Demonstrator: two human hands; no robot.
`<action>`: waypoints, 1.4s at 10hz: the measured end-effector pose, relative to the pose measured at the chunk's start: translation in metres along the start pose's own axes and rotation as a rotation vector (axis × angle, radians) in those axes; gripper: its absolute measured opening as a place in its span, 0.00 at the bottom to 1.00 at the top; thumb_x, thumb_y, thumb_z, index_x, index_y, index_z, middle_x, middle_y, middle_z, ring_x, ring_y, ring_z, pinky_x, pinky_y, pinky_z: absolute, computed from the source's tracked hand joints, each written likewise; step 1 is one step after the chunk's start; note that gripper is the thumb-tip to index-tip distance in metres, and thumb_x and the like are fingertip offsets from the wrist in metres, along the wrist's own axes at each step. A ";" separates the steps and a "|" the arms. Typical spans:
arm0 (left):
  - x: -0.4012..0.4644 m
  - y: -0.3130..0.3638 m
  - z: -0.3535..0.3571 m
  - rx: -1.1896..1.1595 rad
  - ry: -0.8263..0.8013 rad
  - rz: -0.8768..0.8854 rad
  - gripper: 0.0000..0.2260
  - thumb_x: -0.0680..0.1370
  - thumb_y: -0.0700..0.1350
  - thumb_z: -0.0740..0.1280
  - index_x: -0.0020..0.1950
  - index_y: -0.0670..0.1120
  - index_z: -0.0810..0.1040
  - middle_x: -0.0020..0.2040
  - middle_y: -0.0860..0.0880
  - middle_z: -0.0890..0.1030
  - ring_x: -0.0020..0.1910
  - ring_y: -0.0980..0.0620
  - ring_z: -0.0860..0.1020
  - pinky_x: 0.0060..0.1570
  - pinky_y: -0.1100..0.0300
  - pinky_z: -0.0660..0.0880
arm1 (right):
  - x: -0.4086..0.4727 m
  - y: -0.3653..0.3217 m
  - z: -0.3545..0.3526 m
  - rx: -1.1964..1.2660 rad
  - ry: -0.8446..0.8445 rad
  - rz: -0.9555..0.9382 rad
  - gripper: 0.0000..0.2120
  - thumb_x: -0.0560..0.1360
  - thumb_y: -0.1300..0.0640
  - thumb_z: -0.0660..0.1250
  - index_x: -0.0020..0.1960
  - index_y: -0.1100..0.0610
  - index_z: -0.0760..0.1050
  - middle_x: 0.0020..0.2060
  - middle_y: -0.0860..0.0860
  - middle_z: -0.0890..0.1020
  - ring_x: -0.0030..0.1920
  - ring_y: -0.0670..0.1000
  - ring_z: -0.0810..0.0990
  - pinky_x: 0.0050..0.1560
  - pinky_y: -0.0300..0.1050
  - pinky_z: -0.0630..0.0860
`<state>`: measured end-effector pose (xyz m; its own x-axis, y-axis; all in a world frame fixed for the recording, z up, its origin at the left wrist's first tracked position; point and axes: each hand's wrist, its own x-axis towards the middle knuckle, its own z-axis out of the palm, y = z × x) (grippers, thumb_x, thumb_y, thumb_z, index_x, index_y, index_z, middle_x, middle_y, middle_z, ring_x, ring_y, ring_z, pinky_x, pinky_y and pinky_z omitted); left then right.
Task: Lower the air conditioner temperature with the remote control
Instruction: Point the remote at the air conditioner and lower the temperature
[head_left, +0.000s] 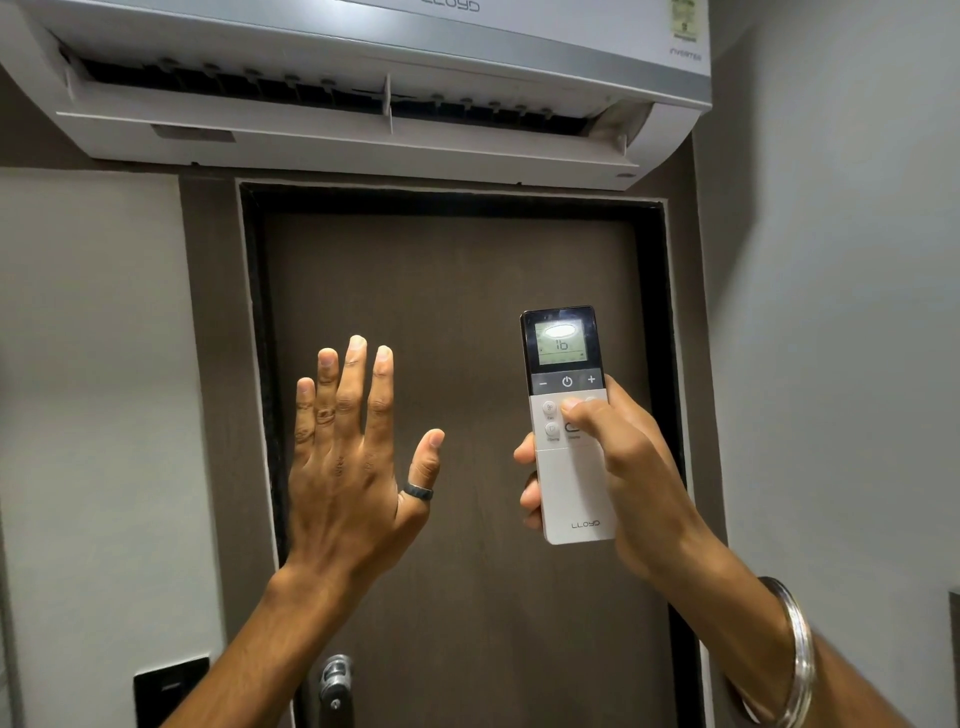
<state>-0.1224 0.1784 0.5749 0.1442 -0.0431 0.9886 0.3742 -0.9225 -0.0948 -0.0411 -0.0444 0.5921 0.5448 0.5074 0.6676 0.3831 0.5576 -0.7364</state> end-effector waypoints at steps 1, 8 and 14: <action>0.000 0.001 0.001 -0.001 -0.007 -0.008 0.37 0.82 0.63 0.55 0.85 0.44 0.55 0.86 0.42 0.53 0.86 0.44 0.47 0.85 0.47 0.42 | 0.001 0.001 -0.001 -0.004 0.004 -0.014 0.12 0.78 0.51 0.61 0.58 0.55 0.74 0.37 0.56 0.87 0.28 0.58 0.84 0.28 0.53 0.84; 0.003 0.004 0.007 0.000 -0.018 -0.002 0.36 0.83 0.62 0.56 0.85 0.43 0.56 0.86 0.41 0.54 0.86 0.42 0.47 0.85 0.45 0.43 | 0.006 -0.002 -0.007 0.042 -0.022 0.028 0.12 0.77 0.50 0.62 0.59 0.50 0.75 0.41 0.58 0.88 0.33 0.61 0.87 0.34 0.54 0.87; 0.002 0.006 0.014 0.010 -0.004 0.008 0.36 0.82 0.62 0.56 0.85 0.43 0.56 0.86 0.41 0.54 0.86 0.41 0.48 0.85 0.46 0.43 | 0.006 -0.005 -0.006 -0.029 0.253 0.069 0.12 0.79 0.49 0.71 0.39 0.52 0.78 0.29 0.59 0.85 0.21 0.57 0.80 0.24 0.50 0.81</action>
<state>-0.1067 0.1780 0.5746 0.1513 -0.0490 0.9873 0.3823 -0.9181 -0.1042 -0.0350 -0.0480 0.5993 0.7379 0.3613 0.5701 0.3582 0.5062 -0.7845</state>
